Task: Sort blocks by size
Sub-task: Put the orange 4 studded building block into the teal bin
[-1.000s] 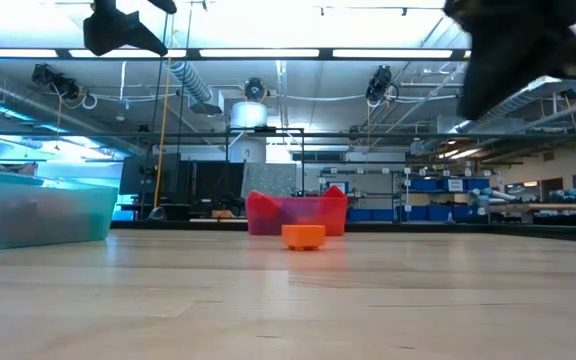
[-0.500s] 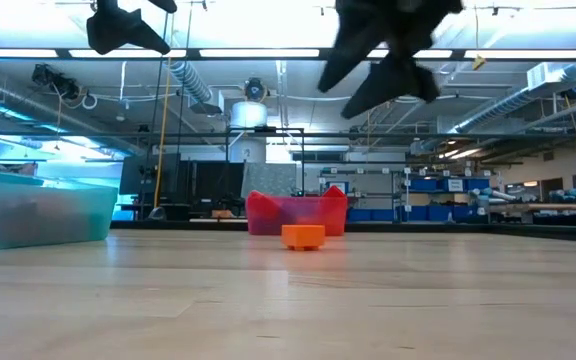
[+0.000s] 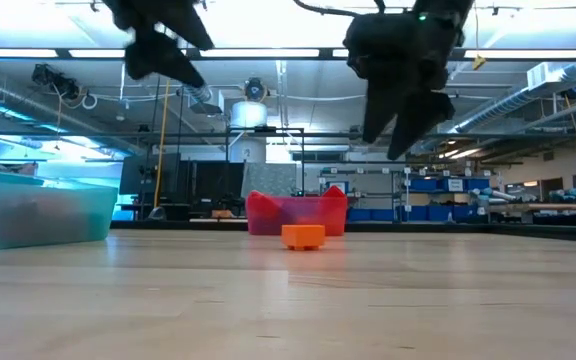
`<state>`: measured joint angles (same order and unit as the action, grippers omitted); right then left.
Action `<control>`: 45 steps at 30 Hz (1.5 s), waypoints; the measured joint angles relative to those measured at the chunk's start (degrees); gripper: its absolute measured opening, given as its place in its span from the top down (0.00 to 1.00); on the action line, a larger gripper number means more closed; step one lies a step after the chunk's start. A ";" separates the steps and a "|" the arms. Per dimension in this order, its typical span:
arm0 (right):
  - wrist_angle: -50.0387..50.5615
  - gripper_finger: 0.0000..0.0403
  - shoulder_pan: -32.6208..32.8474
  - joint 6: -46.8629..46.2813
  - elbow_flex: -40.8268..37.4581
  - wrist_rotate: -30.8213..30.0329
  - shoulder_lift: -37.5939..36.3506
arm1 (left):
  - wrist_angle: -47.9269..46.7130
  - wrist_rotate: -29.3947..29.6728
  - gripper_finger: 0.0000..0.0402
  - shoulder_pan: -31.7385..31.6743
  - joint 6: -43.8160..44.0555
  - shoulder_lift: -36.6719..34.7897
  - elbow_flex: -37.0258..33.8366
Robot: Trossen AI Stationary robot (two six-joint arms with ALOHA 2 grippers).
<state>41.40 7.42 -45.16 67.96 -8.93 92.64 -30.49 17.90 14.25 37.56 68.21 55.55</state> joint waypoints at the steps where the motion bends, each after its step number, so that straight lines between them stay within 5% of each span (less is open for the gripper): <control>1: 0.84 0.20 0.65 0.36 0.00 -0.74 0.00 | 1.62 -0.26 0.28 0.01 -1.31 1.91 0.00; 7: 0.76 0.23 6.33 0.48 -1.07 -7.12 -0.11 | 12.12 -4.90 0.28 -1.83 -4.38 12.93 0.00; 13: -1.78 0.26 11.09 -5.39 -7.16 -6.44 -0.11 | 19.80 -8.18 0.28 -3.81 -6.15 22.27 0.44; 22: -4.74 0.29 16.93 -13.99 -11.84 -4.72 -0.09 | 16.67 -8.46 0.29 -6.10 -8.66 36.37 10.83; 30: -4.23 0.29 20.20 -17.59 -11.98 -4.95 -0.32 | 2.64 -8.27 0.32 -7.23 -12.01 47.45 21.29; 42: -3.76 0.30 22.12 -19.98 -12.00 -5.90 -0.50 | 4.11 -8.44 0.65 -7.47 -12.95 49.79 22.91; 45: -3.66 0.30 22.23 -20.64 -12.00 -6.42 -0.50 | 3.92 -9.14 0.66 -7.49 -12.47 49.20 22.80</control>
<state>37.74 29.65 -65.80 55.96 -15.35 92.14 -26.57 8.76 6.76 25.09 117.41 78.35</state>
